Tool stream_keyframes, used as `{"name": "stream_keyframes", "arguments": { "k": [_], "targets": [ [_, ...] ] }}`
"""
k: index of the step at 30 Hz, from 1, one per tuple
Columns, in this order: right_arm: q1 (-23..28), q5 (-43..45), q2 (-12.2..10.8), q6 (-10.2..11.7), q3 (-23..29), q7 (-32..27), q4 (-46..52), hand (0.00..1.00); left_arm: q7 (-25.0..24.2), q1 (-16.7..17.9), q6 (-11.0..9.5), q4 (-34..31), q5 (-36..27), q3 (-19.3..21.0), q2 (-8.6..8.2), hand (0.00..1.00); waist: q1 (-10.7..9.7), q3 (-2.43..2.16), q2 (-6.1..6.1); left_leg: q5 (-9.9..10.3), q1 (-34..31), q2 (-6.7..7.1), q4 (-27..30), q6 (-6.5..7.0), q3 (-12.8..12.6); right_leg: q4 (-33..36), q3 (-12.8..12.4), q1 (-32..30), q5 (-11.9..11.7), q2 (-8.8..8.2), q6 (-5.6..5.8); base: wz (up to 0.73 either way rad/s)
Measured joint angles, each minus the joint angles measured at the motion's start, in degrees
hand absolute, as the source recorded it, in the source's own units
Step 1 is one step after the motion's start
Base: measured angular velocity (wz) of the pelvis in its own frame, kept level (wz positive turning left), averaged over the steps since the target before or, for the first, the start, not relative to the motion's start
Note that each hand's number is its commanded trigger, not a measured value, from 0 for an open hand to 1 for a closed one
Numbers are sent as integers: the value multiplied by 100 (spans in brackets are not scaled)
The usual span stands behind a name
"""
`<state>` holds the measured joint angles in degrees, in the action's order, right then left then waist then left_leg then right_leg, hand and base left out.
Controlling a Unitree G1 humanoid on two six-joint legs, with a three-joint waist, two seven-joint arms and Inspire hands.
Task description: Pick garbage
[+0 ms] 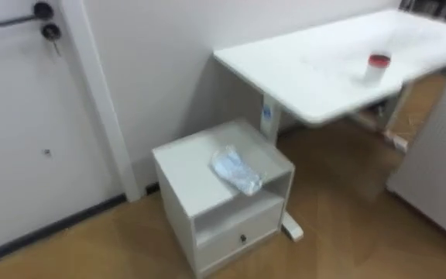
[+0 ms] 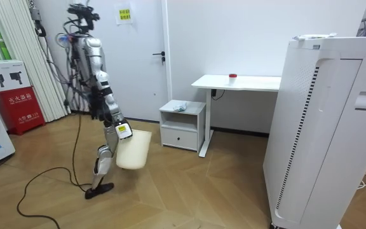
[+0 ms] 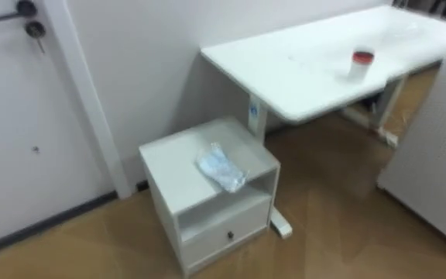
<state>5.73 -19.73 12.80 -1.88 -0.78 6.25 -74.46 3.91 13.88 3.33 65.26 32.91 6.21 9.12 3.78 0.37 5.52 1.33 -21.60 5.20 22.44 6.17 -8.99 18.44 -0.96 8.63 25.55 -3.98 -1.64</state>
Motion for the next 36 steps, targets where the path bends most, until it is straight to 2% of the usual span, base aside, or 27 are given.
{"name": "stream_keyframes", "arguments": {
  "k": [2, 3, 4, 5, 6, 7, 8, 10, 11, 12, 13, 14, 16, 17, 18, 19, 20, 21, 22, 23, 24, 27, 29, 32, 36],
  "targets": [
    [4, 54, 23, 64, -29, -24, 92, 100, 18, -210, -148, -3, -151, -18, 2, 0, -30, -17, 16, 487, -47, 5, 475, 74, -168, 69, 8, 107, -39, -148, 116, -25],
    [-2, 54, 22, 67, -47, -29, 93, 100, 36, -282, -174, -1, -177, -17, 6, 0, -29, -16, 15, 597, -49, 5, 590, 83, -187, 136, -9, 140, -45, -203, 150, -20],
    [-10, 53, 22, 74, -88, -39, 106, 100, 66, -402, -251, 1, -210, -18, 16, 0, -28, -28, 14, 812, -30, -3, 761, 104, -205, 358, 0, 122, -57, -234, 290, -14],
    [-6, 52, 20, 92, -95, -65, 161, 100, 129, -512, -339, -6, -248, -22, 19, 0, -28, -27, 16, 975, 47, 12, 806, 139, -222, 854, 115, -10, -81, -298, 386, -12],
    [-1, 52, 20, 97, -93, -101, 209, 100, 179, -550, -382, -15, -255, -34, 18, 0, -25, -29, 20, 1049, 95, 21, 827, 156, -235, 1183, 193, -120, -115, -337, 448, -11],
    [5, 54, 22, 97, -92, -177, 338, 100, 245, -573, -431, -60, -271, -39, 25, 0, -22, -30, 35, 1173, 223, 45, 835, 190, -268, 1853, 337, -362, -284, -459, 656, -11],
    [5, 54, 27, 110, -92, -199, 385, 100, 282, -576, -454, -71, -286, -57, 37, 0, -26, -31, 34, 1234, 294, 48, 836, 209, -283, 2163, 399, -468, -422, -514, 662, -15],
    [-7, 54, 30, 210, -81, -202, 500, 100, 432, -649, -458, -129, -290, -92, 81, 0, -33, 4, -40, 1412, 626, 42, 791, 257, -277, 3186, 657, -816, -1250, -707, 609, -11],
    [-15, 55, 28, 234, -80, -200, 512, 100, 471, -648, -458, -180, -288, -91, 84, 0, -27, 3, -52, 1447, 702, 36, 763, 266, -269, 3352, 710, -894, -1443, -749, 593, -8],
    [-39, 47, 27, 262, -90, -185, 545, 100, 563, -667, -458, -316, -287, -94, 85, 0, -18, 0, -81, 1487, 800, 21, 694, 285, -243, 3605, 832, -1062, -1508, -828, 581, -6],
    [-72, 25, 19, 308, -149, -178, 618, 100, 674, -694, -463, -533, -278, -93, 84, 0, -18, 16, -122, 1506, 843, -13, 640, 290, -223, 3830, 959, -1352, -1365, -901, 544, -3],
    [-124, 0, 16, 340, -212, -180, 725, 100, 806, -744, -484, -750, -279, -93, 83, 0, -24, 16, -201, 1513, 857, -92, 594, 284, -179, 3879, 1047, -1702, -1149, -904, 509, 0],
    [-270, -54, 17, 376, -253, -180, 738, 100, 1035, -867, -592, -1028, -289, -156, 95, 0, -15, 20, -277, 1511, 896, -219, 507, 265, -178, 3557, 1133, -2186, -906, -891, 521, -9],
    [-355, -55, 18, 397, -315, -167, 741, 100, 1180, -1027, -692, -1076, -321, -232, 116, 0, -28, 60, -352, 1498, 929, -273, 440, 239, -161, 3062, 1188, -2417, -831, -885, 519, -7],
    [-368, -67, 18, 435, -353, -152, 744, 100, 1232, -1125, -745, -1082, -332, -284, 125, 0, -35, 62, -357, 1495, 929, -281, 419, 233, -144, 2717, 1180, -2510, -822, -867, 530, 8],
    [-390, -81, 12, 502, -378, -131, 743, 100, 1325, -1315, -803, -1154, -337, -334, 121, 0, -61, 60, -353, 1506, 901, -289, 410, 212, -101, 1996, 1166, -2657, -840, -787, 525, 21],
    [-419, -82, -6, 557, -381, -108, 735, 100, 1374, -1462, -855, -1324, -335, -351, 94, 0, -106, 43, -338, 1519, 843, -305, 412, 180, -17, 1247, 1110, -2716, -998, -707, 513, 27],
    [-434, -87, -16, 581, -384, -96, 727, 100, 1422, -1558, -904, -1366, -334, -375, 94, 0, -140, 47, -342, 1521, 827, -318, 416, 156, 43, 915, 1043, -2756, -1191, -634, 550, 43],
    [-486, -108, -35, 619, -425, -48, 675, 100, 1539, -1744, -1000, -1367, -336, -430, 99, 0, -224, 53, -397, 1521, 807, -361, 413, 96, 189, 555, 971, -2756, -1570, -468, 501, 46],
    [-542, -122, -53, 641, -472, -3, 607, 100, 1656, -1940, -1051, -1392, -363, -465, 107, 0, -332, 34, -380, 1534, 737, -367, 418, 37, 271, 394, 914, -2741, -1945, -348, 494, 42],
    [-628, -122, -53, 671, -475, 14, 538, 100, 1729, -2054, -1077, -1392, -376, -472, 101, 0, -346, 46, -399, 1544, 695, -391, 442, 4, 313, 431, 915, -2757, -1998, -303, 502, 15],
    [-925, -137, -44, 764, -652, 75, 330, 100, 2067, -2443, -1267, -1354, -416, -525, 111, 0, -388, 85, -463, 1588, 515, -540, 477, -124, 349, 410, 1016, -2888, -2005, -169, 413, 0],
    [-1102, -211, -3, 805, -818, 91, 240, 100, 2253, -2640, -1284, -1356, -476, -725, 108, 0, -546, 126, -523, 1607, 397, -599, 595, -159, 394, 433, 1104, -2949, -1968, -128, 359, 12],
    [-1221, -260, 42, 866, -931, 153, 198, 100, 2397, -2893, -1339, -1354, -533, -925, 108, 0, -684, 178, -539, 1599, 188, -591, 621, -175, 397, 567, 1189, -3205, -1914, -192, 310, 6],
    [-1274, -295, 51, 892, -936, 154, 149, 100, 2456, -2956, -1393, -1344, -522, -1163, 113, 0, -820, 201, -530, 1598, 45, -576, 618, -175, 339, 639, 1179, -3402, -1894, -206, 295, -8]
  ]
}}
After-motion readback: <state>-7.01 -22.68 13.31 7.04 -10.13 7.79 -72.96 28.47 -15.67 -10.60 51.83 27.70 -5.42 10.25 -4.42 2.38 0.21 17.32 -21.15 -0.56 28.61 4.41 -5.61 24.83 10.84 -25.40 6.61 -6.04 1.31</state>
